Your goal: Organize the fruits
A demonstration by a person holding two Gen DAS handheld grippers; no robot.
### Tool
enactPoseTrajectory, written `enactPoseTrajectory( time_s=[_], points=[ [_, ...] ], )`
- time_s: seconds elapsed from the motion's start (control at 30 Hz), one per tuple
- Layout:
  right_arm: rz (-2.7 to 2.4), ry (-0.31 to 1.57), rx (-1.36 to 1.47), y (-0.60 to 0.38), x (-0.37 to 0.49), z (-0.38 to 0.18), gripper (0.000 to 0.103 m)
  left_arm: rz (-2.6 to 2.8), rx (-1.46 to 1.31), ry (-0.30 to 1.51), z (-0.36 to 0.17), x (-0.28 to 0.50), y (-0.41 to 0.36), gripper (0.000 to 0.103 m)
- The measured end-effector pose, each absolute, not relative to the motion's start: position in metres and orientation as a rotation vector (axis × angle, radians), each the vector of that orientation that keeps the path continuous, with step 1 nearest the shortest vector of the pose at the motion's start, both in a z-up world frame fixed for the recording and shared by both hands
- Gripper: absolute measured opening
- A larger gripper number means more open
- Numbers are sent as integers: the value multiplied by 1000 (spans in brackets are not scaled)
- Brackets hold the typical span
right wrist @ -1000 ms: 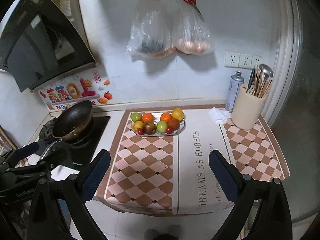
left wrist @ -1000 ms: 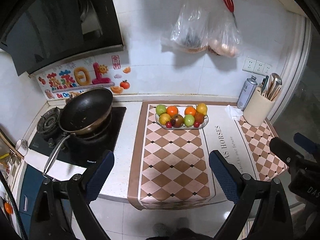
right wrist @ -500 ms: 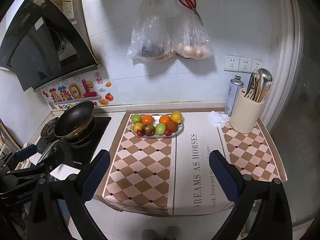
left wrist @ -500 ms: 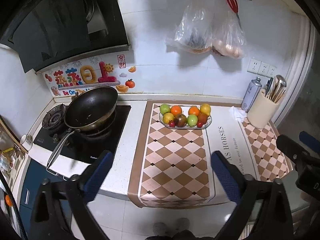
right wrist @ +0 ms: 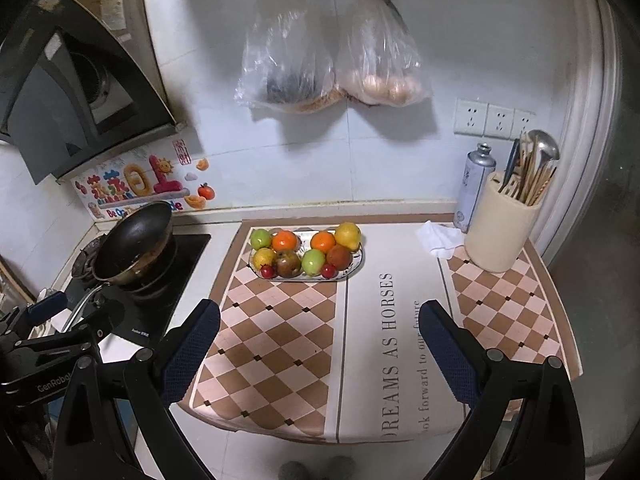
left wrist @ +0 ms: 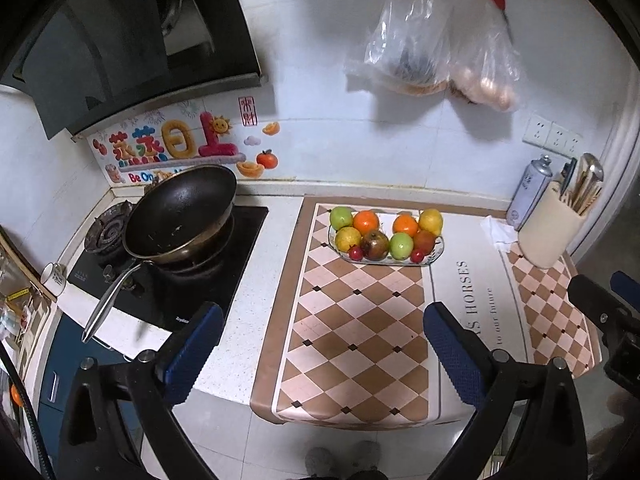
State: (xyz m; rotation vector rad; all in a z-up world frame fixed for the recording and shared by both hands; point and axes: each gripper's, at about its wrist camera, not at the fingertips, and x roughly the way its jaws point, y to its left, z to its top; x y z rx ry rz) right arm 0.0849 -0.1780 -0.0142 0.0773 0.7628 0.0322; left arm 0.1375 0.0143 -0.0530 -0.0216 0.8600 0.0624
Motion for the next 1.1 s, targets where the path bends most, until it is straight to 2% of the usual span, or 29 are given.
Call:
enactPoseTrajectory(
  time_s=[0.53, 1.1],
  points=[
    [19, 877, 50, -182, 171, -72, 102, 88, 21, 928, -89, 194, 10, 103],
    [16, 868, 45, -175, 172, -70, 102, 69, 3, 906, -84, 196, 12, 103]
  ],
)
